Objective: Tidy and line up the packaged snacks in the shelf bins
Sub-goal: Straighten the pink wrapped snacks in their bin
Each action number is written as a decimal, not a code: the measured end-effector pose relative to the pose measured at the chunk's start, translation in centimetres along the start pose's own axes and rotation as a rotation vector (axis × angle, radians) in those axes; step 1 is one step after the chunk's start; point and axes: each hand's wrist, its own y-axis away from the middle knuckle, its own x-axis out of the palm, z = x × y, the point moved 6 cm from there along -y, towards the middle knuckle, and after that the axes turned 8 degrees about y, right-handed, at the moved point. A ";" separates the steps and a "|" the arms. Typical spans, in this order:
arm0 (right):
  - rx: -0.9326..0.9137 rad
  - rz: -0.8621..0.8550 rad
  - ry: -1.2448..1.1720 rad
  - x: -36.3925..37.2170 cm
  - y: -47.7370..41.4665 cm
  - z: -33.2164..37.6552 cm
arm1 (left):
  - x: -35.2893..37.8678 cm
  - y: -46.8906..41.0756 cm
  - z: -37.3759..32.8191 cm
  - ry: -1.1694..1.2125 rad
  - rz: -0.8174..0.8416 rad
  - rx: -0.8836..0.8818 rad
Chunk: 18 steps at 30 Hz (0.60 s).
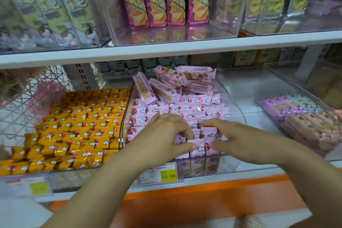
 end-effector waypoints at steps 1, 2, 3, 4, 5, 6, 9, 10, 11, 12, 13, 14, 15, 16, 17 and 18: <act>-0.002 -0.017 0.034 -0.1 0.0 0.1 | 0.0 0.1 0.1 0.014 -0.006 0.003; -0.010 -0.031 0.081 0.0 -0.1 0.2 | -0.1 0.1 0.1 0.028 -0.013 0.008; -0.019 -0.038 0.122 0.0 -0.3 0.2 | -0.1 0.1 0.1 0.041 -0.019 0.011; -0.022 -0.043 0.144 0.1 -0.4 0.3 | -0.1 0.2 0.1 0.057 -0.015 0.008; -0.022 -0.044 0.143 0.1 -0.5 0.2 | -0.1 0.3 0.1 0.079 -0.012 0.000; -0.021 -0.042 0.127 0.0 -0.4 0.2 | -0.3 0.3 0.1 0.106 -0.014 -0.011; -0.030 -0.064 0.013 -0.7 -0.1 0.1 | -2.2 0.3 0.4 0.121 -0.107 -0.087; -0.042 -0.107 -0.037 -1.2 0.0 0.2 | -3.2 0.3 0.8 0.071 -0.175 -0.110; -0.057 -0.172 -0.076 -1.9 0.0 0.3 | -4.2 0.3 1.2 -0.006 -0.255 -0.121; -0.072 -0.251 -0.095 -2.7 -0.2 0.6 | -5.2 0.2 1.5 -0.093 -0.331 -0.132; -0.083 -0.324 -0.096 -3.3 -0.6 0.9 | -5.9 0.1 2.0 -0.176 -0.389 -0.156; -0.096 -0.386 -0.077 -3.7 -1.1 1.3 | -6.5 0.0 2.6 -0.255 -0.418 -0.202; -0.106 -0.429 -0.044 -4.0 -1.8 1.7 | -6.7 -0.2 3.3 -0.329 -0.420 -0.272; -0.111 -0.455 -0.007 -4.1 -2.7 2.1 | -6.7 -0.3 4.1 -0.388 -0.399 -0.355; -0.115 -0.468 0.026 -4.0 -3.7 2.4 | -6.7 -0.5 4.9 -0.429 -0.368 -0.432; -0.121 -0.471 0.052 -3.9 -4.7 2.7 | -6.6 -0.6 5.5 -0.449 -0.334 -0.494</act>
